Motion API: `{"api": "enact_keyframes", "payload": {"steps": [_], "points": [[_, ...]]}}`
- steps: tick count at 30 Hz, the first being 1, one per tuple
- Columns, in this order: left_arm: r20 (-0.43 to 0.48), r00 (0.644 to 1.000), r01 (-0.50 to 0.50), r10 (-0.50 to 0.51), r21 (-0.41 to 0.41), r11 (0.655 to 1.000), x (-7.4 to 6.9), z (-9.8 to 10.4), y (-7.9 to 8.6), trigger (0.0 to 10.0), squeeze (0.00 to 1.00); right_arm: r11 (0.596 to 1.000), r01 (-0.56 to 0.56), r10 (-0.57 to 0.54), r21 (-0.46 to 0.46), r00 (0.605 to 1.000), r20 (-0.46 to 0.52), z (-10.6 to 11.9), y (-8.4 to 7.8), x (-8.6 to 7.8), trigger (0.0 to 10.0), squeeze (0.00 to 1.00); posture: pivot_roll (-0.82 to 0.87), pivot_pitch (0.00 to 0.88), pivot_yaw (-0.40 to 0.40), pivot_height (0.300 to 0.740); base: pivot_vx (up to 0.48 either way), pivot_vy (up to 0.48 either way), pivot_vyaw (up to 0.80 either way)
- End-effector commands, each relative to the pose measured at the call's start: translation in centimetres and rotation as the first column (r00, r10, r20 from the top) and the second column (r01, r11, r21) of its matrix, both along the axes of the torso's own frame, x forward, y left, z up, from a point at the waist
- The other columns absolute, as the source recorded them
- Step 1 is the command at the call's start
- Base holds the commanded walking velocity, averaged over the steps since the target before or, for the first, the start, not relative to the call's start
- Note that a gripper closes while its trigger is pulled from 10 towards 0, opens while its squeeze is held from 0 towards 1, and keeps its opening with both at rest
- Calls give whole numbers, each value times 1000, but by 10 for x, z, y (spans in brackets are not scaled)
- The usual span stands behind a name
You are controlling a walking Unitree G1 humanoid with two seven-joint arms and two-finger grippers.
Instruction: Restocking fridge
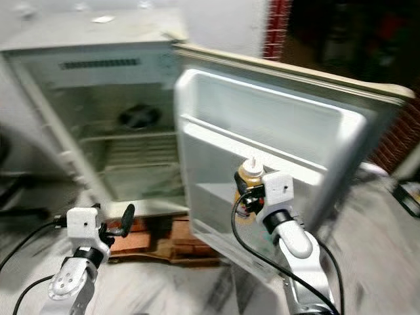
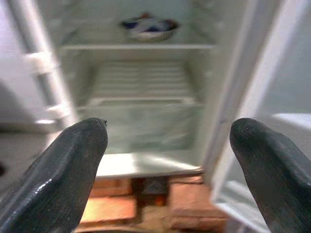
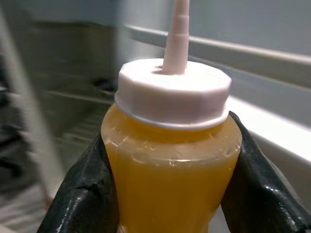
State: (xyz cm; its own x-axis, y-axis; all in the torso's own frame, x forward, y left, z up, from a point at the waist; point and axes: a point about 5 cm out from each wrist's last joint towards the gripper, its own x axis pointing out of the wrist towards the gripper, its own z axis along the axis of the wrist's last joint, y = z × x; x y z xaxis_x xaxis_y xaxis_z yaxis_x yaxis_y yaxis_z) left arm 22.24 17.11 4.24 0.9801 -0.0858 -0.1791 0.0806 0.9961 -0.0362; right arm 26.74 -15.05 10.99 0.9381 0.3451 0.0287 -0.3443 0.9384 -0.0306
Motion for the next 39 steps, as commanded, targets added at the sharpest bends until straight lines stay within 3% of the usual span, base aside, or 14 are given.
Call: {"api": "enact_keyframes", "payload": {"steps": [1, 4, 6, 12, 14, 16, 23, 33, 39], "points": [[-12, 1000, 15, -14, 29, 999, 3, -2, -1, 10000, 0, 1000, 8, -8, 0, 1000, 12, 2, -3, 1, 10000, 0, -9, 0, 11, 740, 0, 0, 513], [1, 999, 44, -45, 124, 991, 11, -2, 5, 10000, 0, 999, 42, -42, 6, 999, 19, 2, -5, 5, 10000, 0, -7, 0, 12, 740, 0, 0, 0], [6, 999, 43, -44, 144, 989, 13, -1, 7, 10000, 0, 999, 44, -45, 5, 999, 23, 3, -6, 6, 10000, 0, -7, 0, 12, 740, 0, 0, 0], [49, 988, 138, -146, 138, 981, 36, 15, 12, 10000, 0, 999, 51, -51, 12, 998, 28, 3, -5, 8, 10000, 0, -2, 0, 14, 740, 0, 0, 0], [54, 987, 141, -149, 131, 981, 38, 17, 12, 10000, 0, 999, 51, -51, 14, 998, 30, 3, -4, 8, 10000, 0, -2, 0, 14, 740, 0, 0, 0], [103, 992, 68, -79, 109, 992, 43, 27, 15, 10000, 0, 995, 98, -97, -5, 994, 49, 4, -7, 9, 10000, 0, -9, 0, 20, 740, 0, 0, 0], [124, 992, -11, 0, 91, 996, 20, 24, 12, 10000, 0, 965, 263, -263, 1, 964, 24, -7, -26, 2, 10000, 0, -2, 0, 19, 740, 0, 0, 0], [123, 992, -30, 21, 71, 997, 14, 22, 6, 10000, 0, 942, 331, -328, -47, 943, 60, -9, -30, -3, 10000, 0, 9, 0, 7, 740, 0, 0, 0], [119, 993, -17, 9, 61, 998, 13, 23, 6, 10000, 0, 926, 375, -374, -38, 927, 32, -15, -39, -6, 10000, 0, 7, 0, 18, 740, 0, 0, 0]]}}
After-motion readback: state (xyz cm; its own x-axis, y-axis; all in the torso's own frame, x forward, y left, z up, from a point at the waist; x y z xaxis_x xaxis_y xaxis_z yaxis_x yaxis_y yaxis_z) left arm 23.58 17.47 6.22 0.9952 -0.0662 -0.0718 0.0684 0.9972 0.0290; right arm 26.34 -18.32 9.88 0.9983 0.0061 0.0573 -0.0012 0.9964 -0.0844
